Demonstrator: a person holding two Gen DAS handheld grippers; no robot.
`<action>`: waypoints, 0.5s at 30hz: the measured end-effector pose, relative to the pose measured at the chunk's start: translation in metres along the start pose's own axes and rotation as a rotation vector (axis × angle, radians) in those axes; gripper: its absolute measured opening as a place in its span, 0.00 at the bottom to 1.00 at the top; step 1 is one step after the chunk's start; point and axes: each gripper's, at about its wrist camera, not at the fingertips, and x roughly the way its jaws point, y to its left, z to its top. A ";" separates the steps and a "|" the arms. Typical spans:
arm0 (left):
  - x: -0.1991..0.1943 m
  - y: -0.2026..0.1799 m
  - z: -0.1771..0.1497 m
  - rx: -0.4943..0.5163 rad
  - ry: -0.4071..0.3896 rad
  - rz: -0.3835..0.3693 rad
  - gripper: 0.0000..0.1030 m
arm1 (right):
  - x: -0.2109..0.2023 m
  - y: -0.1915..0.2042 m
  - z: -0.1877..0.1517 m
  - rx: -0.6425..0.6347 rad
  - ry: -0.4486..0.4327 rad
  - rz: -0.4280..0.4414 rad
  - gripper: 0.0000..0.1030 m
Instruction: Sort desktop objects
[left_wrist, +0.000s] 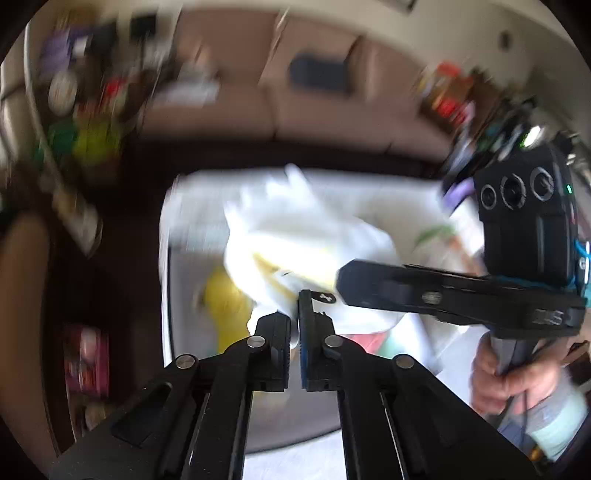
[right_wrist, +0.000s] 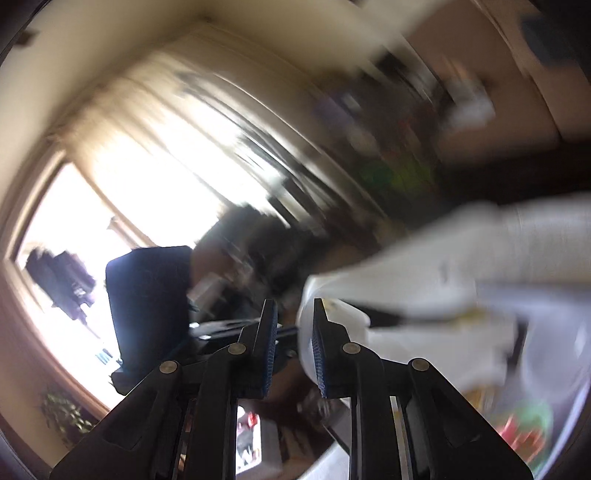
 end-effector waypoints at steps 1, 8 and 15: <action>0.017 0.008 -0.018 -0.009 0.052 0.033 0.04 | 0.017 -0.022 -0.017 0.051 0.069 -0.069 0.18; 0.060 0.018 -0.094 0.027 0.218 0.146 0.10 | 0.049 -0.090 -0.093 0.090 0.387 -0.398 0.27; 0.034 -0.001 -0.052 0.045 0.057 0.116 0.34 | -0.009 -0.056 -0.074 -0.023 0.272 -0.410 0.48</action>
